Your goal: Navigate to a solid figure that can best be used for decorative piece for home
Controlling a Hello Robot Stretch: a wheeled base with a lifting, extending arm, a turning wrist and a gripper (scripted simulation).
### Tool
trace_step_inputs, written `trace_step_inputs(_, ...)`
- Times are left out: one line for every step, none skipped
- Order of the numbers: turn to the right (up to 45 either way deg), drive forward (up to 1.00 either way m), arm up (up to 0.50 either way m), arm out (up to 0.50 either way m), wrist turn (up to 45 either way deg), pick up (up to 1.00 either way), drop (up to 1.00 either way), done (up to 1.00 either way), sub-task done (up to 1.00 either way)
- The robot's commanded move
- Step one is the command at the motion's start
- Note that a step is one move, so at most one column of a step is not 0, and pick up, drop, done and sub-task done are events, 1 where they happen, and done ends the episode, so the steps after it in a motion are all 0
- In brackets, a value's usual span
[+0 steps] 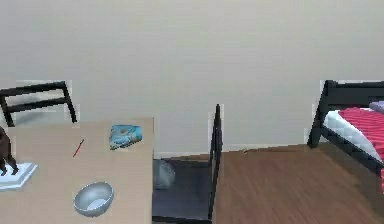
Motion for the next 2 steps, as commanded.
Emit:
trace_step_inputs(-45.0, 0.0, 0.0, 0.0, 0.0, 0.0, 0.0, 0.0, 0.0)
trace_step_inputs(0.0, 0.0, 0.0, 0.0, 0.0, 0.0, 0.0, 1.0, 0.0)
